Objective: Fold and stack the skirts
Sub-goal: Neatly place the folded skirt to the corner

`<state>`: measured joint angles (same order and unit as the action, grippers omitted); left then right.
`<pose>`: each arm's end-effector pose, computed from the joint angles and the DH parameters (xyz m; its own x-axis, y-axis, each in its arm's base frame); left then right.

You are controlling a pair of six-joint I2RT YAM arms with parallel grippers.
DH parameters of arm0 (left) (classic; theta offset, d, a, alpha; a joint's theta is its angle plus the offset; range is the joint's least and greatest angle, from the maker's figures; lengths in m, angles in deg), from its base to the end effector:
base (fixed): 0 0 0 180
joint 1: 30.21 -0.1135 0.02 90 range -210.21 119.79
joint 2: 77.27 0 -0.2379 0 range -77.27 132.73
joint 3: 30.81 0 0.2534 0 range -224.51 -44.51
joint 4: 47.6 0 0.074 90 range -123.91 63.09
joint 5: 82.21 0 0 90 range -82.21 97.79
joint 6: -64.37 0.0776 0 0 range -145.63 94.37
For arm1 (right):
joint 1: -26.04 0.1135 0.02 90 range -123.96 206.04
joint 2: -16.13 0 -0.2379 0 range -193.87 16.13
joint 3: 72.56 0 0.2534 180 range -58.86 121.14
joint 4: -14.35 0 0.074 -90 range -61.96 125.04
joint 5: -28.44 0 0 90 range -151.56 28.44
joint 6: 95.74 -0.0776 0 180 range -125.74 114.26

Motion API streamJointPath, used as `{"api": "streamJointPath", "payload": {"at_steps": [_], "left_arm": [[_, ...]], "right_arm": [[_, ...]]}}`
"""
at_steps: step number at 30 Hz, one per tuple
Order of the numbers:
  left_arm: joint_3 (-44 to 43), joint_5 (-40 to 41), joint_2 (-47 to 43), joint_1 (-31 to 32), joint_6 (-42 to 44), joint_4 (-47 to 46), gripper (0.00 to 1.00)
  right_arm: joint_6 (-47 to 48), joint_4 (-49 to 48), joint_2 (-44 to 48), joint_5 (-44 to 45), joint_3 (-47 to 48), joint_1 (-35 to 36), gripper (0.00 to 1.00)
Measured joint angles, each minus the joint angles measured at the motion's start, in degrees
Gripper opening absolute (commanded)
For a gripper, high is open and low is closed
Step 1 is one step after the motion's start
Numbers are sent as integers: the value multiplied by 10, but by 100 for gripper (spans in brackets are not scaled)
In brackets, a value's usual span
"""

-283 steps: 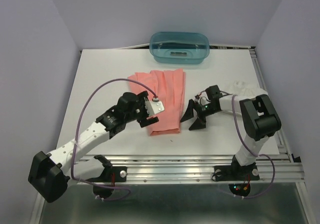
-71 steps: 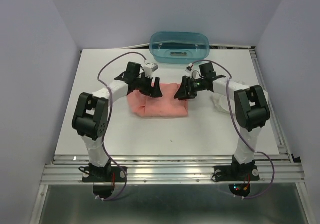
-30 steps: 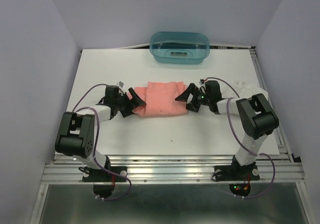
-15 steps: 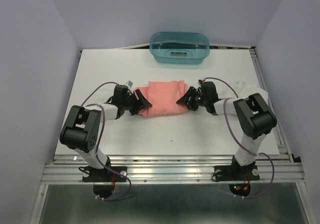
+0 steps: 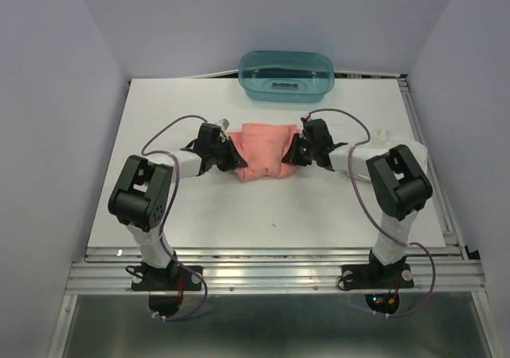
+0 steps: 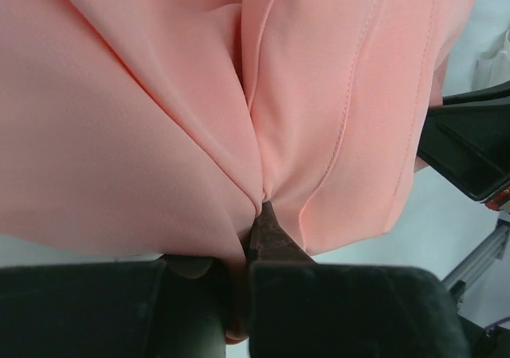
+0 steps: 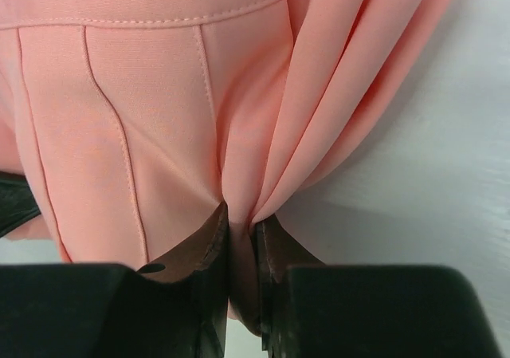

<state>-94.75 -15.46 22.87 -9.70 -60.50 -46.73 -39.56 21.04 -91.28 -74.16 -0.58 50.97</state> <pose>0.3473 -0.1626 0.1104 -0.8159 -0.2556 -0.5186 0.1834 0.7362 -0.6514 0.3635 0.1876 0.0932 -0.8159 0.2197 -0.5348 -0.1251 0.8359 0.5344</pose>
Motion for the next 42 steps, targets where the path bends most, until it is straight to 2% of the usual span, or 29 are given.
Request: {"api": "streamJointPath", "payload": {"at_steps": [5, 14, 29, 36, 42], "left_arm": [[-49, 30, 3, 22, 46, 50, 0], [-92, 55, -24, 62, 93, 97, 0], [-195, 58, -37, 107, 117, 127, 0], [-282, 57, -12, 133, 112, 117, 0], [-355, 50, 47, 161, 101, 103, 0]], "right_arm": [[61, 60, 7, 81, 30, 7, 1], [145, 136, 94, 183, 30, 7, 1], [232, 170, 157, 229, 73, -10, 1], [265, 174, 198, 231, 101, -63, 1], [290, 185, 213, 227, 122, -118, 1]]}}
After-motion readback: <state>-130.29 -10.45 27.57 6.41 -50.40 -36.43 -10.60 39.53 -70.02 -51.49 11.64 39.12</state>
